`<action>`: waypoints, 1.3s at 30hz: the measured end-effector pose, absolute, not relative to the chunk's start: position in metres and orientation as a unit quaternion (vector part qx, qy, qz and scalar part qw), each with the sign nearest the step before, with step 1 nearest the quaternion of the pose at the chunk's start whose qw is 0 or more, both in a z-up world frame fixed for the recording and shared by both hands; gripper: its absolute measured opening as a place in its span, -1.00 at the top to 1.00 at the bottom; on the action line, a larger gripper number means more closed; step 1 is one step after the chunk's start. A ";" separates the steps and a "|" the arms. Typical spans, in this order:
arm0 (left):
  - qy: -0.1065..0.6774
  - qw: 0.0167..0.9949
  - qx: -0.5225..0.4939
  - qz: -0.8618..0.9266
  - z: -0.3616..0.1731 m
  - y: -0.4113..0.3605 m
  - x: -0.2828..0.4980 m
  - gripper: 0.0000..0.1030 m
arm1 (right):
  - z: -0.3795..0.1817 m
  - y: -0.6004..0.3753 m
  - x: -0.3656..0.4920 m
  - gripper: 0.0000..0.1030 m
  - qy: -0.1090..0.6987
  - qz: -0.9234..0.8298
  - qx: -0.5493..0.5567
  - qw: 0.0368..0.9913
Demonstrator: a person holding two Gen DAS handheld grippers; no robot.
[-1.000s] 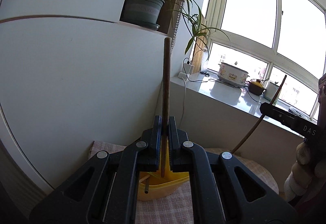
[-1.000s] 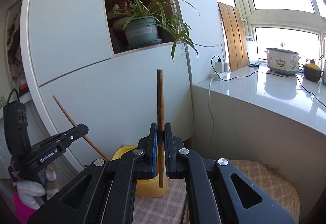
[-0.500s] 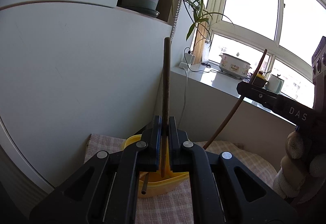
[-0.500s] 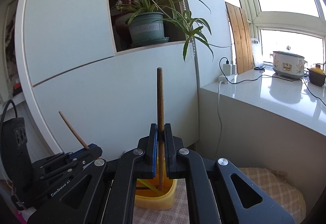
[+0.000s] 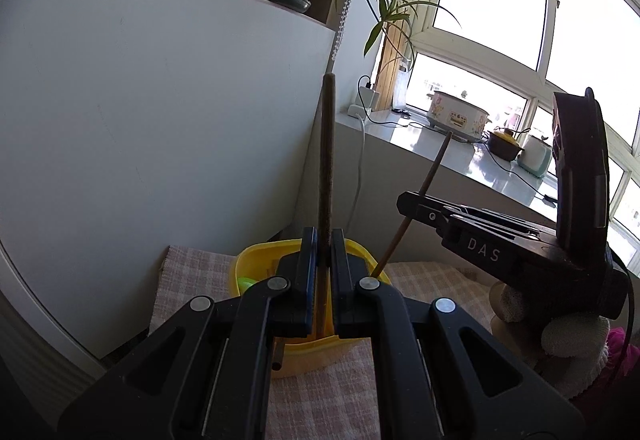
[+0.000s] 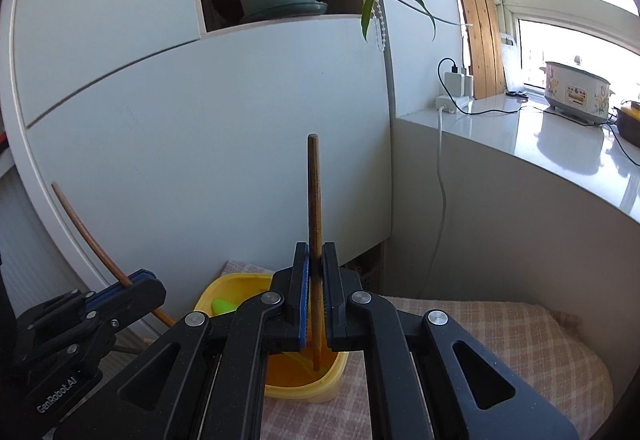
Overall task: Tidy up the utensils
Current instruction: 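Open left gripper dropping its chopstick while right gripper releases its chopstick into the container, then move both grippers back down to the remaining chopsticks on the cloth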
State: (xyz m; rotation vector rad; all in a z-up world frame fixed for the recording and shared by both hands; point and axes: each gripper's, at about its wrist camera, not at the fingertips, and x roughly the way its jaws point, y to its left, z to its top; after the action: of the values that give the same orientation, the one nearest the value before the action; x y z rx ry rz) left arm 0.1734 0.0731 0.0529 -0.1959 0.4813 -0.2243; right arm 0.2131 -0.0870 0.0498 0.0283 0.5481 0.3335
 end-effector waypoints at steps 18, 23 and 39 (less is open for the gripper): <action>0.239 0.959 -0.096 -0.114 0.052 0.069 0.155 0.69 | 0.031 -0.097 0.208 0.71 0.307 0.167 0.017 0.937; 0.237 0.961 -0.089 -0.113 0.053 0.067 0.150 0.69 | 0.030 -0.102 0.199 0.71 0.306 0.167 0.020 0.937; 0.227 0.963 -0.051 -0.137 0.053 0.037 0.116 0.69 | 0.039 -0.137 0.157 0.44 0.283 0.161 0.014 0.946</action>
State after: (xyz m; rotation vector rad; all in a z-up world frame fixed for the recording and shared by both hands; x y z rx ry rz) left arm 0.1164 0.0372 0.0528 -0.1031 0.4603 -0.2775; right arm 0.1568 -0.1371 0.0393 0.0280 0.5757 0.3274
